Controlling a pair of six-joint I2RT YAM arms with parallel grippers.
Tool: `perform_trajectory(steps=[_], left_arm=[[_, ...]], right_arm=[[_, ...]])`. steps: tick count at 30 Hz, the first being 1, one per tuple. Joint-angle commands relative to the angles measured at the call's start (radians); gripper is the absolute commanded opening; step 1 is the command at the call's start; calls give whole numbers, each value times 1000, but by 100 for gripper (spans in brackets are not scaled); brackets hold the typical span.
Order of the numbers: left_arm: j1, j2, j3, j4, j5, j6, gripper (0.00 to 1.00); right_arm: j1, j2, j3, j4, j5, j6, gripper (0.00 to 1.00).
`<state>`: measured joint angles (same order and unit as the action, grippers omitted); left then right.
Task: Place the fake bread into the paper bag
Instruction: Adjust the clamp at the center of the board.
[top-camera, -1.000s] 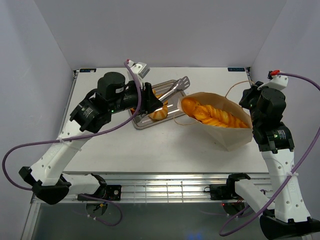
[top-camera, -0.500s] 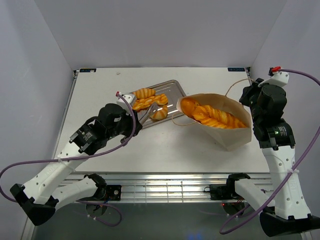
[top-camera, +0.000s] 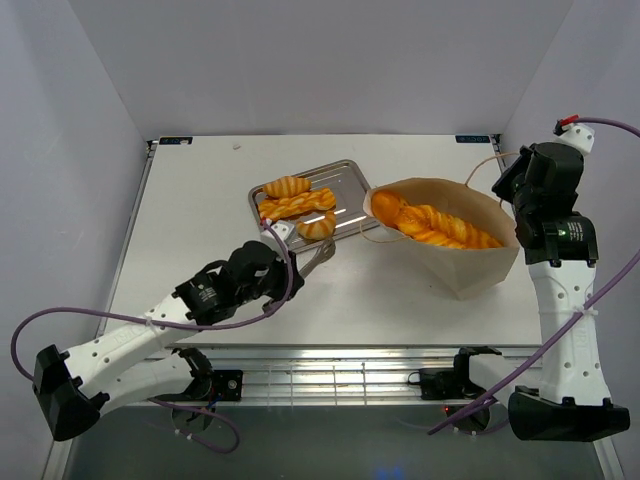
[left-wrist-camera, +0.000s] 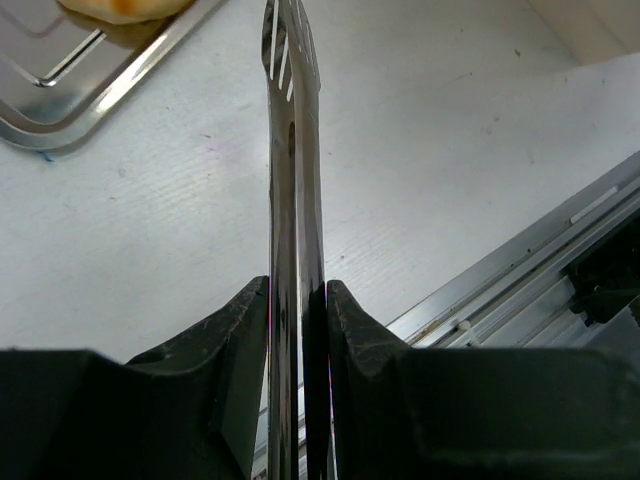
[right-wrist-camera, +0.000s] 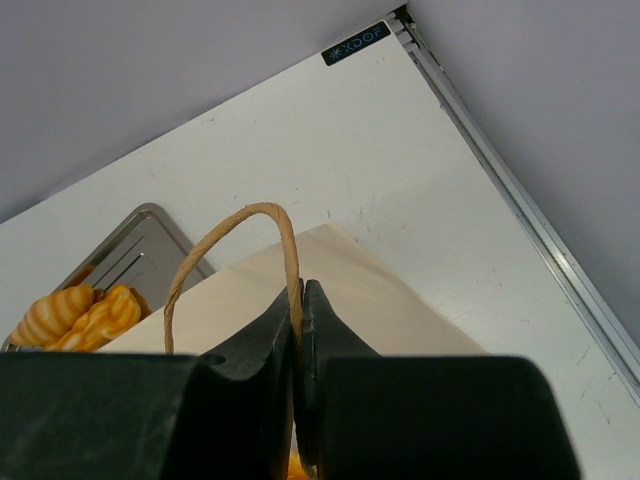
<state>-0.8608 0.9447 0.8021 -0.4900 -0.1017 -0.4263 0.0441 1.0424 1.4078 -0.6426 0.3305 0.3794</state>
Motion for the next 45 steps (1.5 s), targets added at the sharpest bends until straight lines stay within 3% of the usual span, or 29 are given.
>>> perform_trajectory(steps=[1,6,12,18,28,40,45], left_arm=[[-87,-17,-75,139,-107,-32,37],[-155,0,-197,276,-205,-51,37],[-256,181,-190,358,-345,-20,37],[-299,360,-178,427,-429,-6,41],[-320,506,-204,482,-512,-20,48],[-327,637,-250,606,-422,-43,47],[-323,591,-236,584,-360,-32,36]], right_arm=[[-59,-5,40,6,-68,9,8],[-173,16,57,0,-258,10,8],[-286,57,66,-15,-433,7,8],[-340,44,49,-19,-455,-17,8],[-339,19,48,-11,-484,-17,8],[-339,18,57,-8,-496,-17,8],[-339,15,63,-6,-495,-19,8]])
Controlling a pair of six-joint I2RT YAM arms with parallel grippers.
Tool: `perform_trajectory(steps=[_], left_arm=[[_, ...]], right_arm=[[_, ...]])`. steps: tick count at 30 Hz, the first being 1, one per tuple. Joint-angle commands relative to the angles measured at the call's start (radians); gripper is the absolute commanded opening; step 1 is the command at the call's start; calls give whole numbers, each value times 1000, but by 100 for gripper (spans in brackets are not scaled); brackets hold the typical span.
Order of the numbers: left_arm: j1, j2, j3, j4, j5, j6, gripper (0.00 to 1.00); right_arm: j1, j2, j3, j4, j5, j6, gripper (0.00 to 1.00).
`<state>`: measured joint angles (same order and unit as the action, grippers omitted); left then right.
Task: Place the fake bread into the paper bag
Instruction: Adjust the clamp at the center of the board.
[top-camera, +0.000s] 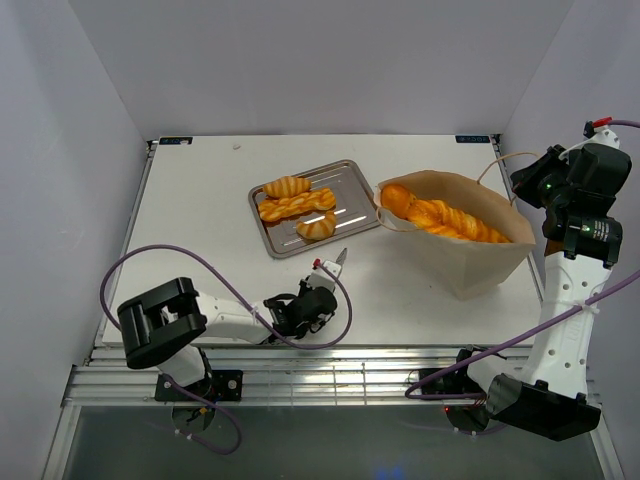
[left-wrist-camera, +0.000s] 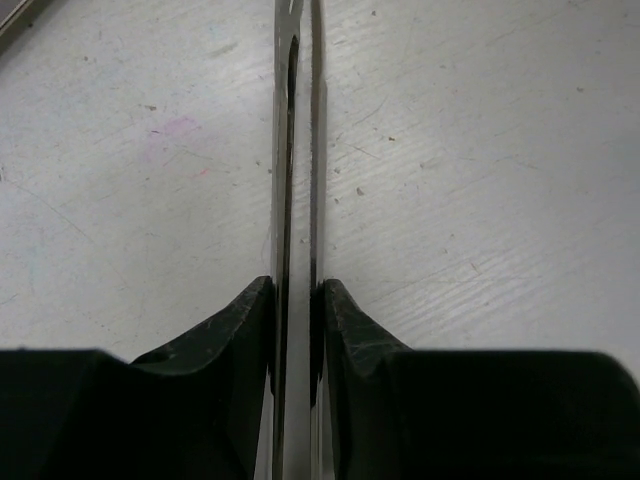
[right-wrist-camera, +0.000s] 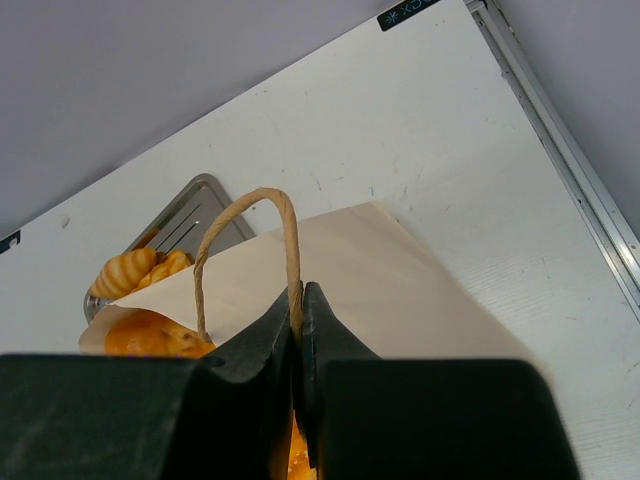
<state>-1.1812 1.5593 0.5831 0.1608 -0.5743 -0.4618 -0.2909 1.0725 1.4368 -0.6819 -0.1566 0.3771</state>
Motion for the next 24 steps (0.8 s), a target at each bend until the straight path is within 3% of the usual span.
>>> perform_trajectory(steps=[1,7,11,17,20,24], left_arm=[[0,-45,-14,-76,122,5,34],[49,-263,67,-248,155,26,30],[208,-418,156,-371,356,64,30],[461,-498,283,-535,533,110,33],[631,-496,308,-573,709,126,35],[819,-498,290,-567,1053,101,39]], right_arm=[[-5,-16,34,33,-6,-18,8],[-5,-25,34,35,-1,-20,8],[-4,-28,37,42,-11,-17,8],[-4,-31,39,44,-6,-18,8],[-4,-31,42,44,-6,-18,8],[-4,-31,47,42,-6,-23,8]])
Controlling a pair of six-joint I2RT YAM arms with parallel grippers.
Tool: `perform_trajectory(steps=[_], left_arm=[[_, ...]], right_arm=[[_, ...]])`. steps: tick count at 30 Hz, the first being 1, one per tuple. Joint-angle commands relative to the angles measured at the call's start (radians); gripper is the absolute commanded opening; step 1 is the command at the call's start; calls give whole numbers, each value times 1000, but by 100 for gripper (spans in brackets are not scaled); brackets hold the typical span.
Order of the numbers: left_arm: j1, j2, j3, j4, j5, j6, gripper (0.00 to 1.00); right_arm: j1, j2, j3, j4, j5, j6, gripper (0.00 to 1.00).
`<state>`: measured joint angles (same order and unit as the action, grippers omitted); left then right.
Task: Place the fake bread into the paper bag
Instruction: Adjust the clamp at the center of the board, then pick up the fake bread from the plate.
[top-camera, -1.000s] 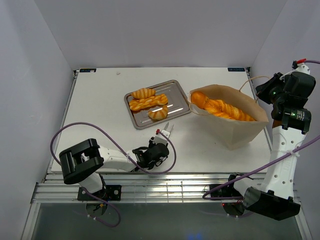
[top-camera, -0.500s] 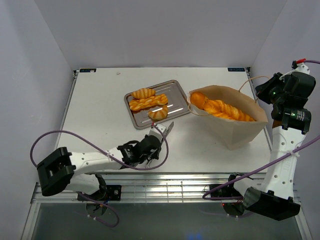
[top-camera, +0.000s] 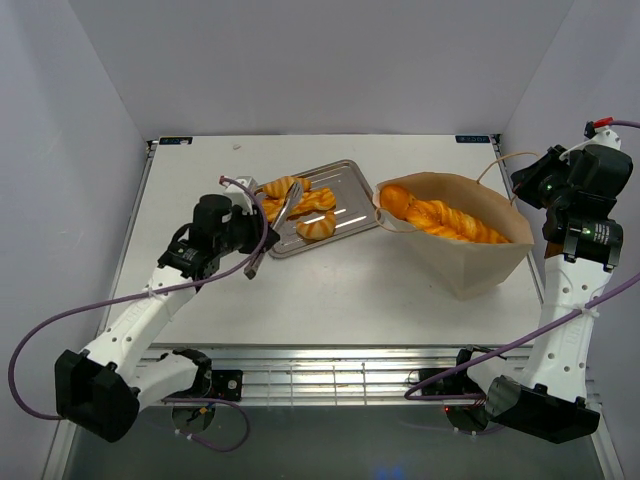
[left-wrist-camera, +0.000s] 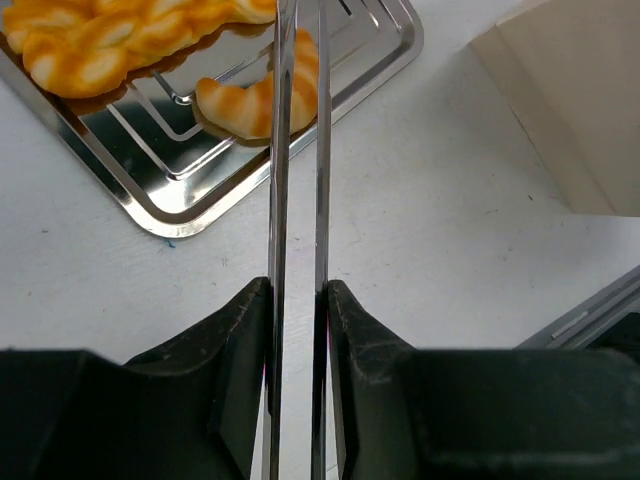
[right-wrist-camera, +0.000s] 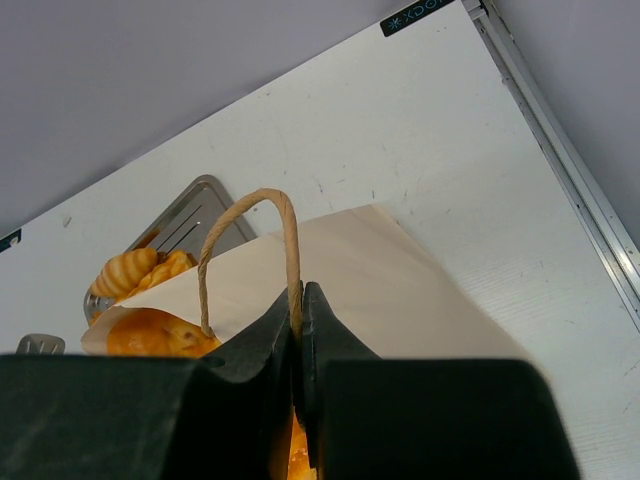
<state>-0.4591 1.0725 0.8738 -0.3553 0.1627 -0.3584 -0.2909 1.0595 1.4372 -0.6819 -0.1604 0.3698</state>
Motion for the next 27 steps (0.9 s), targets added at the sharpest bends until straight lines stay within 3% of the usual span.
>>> perform_trajectory(steps=[1,10,16,27], left_arm=[[129,-11,-9,-48,361,-23,39],[379,-11,-156,53,704,-154,48],[439,20,-205,122,681,-266,45],[508,112,-265,243,713,-421,49]], right_arm=[[-5,-18,48,42,-1,-15,8],[-4,-21,43,47,-11,-15,8],[-4,-24,40,50,-18,-14,8],[-4,-32,40,50,-24,-12,8]])
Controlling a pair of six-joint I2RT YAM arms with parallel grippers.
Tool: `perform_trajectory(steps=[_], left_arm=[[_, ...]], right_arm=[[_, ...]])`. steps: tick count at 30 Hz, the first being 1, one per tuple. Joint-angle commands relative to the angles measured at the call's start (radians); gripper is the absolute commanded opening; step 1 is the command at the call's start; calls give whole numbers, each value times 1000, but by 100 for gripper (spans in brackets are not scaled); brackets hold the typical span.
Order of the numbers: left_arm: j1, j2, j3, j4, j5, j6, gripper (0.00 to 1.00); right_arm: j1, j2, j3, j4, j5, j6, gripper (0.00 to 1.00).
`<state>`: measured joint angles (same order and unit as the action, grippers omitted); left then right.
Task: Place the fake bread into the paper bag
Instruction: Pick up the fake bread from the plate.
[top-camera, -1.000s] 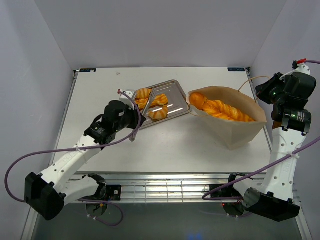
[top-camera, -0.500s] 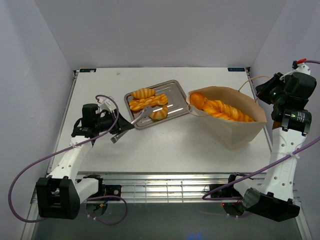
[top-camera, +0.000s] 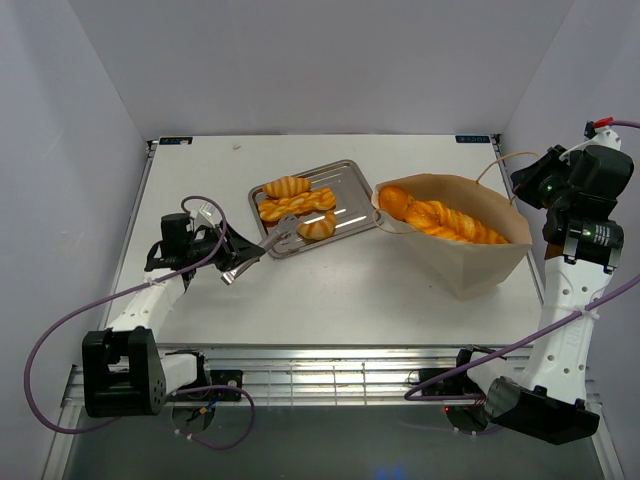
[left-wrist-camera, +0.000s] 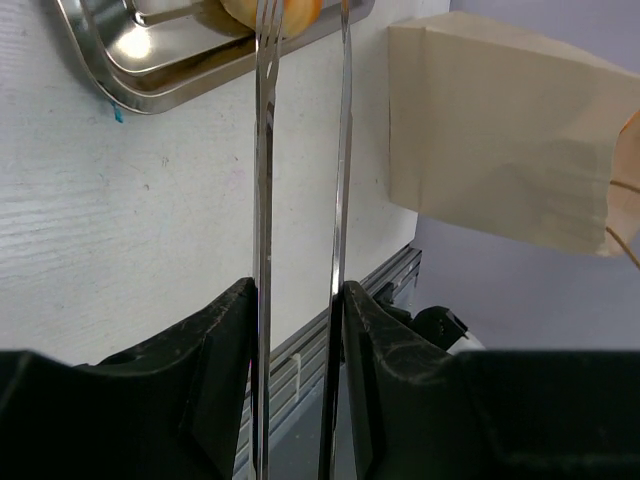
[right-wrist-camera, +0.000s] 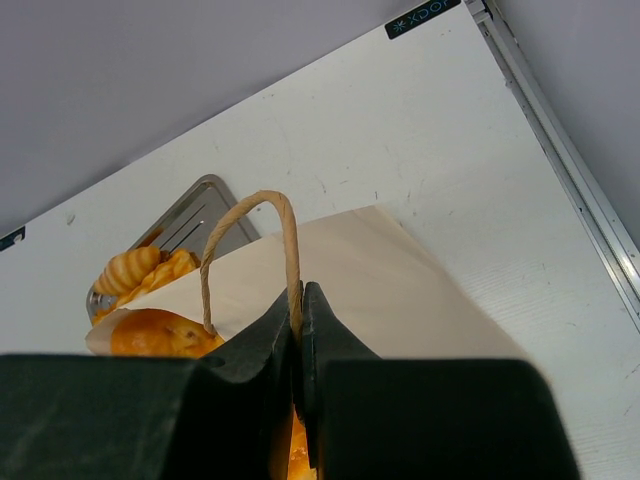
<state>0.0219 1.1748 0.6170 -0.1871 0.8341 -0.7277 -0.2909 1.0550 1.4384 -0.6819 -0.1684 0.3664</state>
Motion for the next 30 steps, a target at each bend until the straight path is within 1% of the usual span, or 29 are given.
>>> perform_trajectory(steps=[1,8,10,18,22,24,26,30], left_arm=[[30,29,-11,84,46,-59,49],[36,115,-16,120,57,-90,49],[36,137,-23,155,75,-114,49],[36,224,1,140,86,-136,50],[36,270,9,158,121,-164,51],[36,282,18,159,132,-170,53],[36,296,27,167,145,-168,58],[35,324,38,178,160,-180,60]], right_arm=[[-4,-27,39,50,-16,-9,8],[-4,-29,40,51,-20,-7,8],[-4,-27,39,51,-20,-7,8],[-5,-29,37,53,-14,-7,8],[-4,-26,39,56,-23,-6,8],[-4,-26,39,58,-25,-4,8],[-4,-27,39,56,-23,-4,8],[-5,-27,40,59,-22,-4,8]])
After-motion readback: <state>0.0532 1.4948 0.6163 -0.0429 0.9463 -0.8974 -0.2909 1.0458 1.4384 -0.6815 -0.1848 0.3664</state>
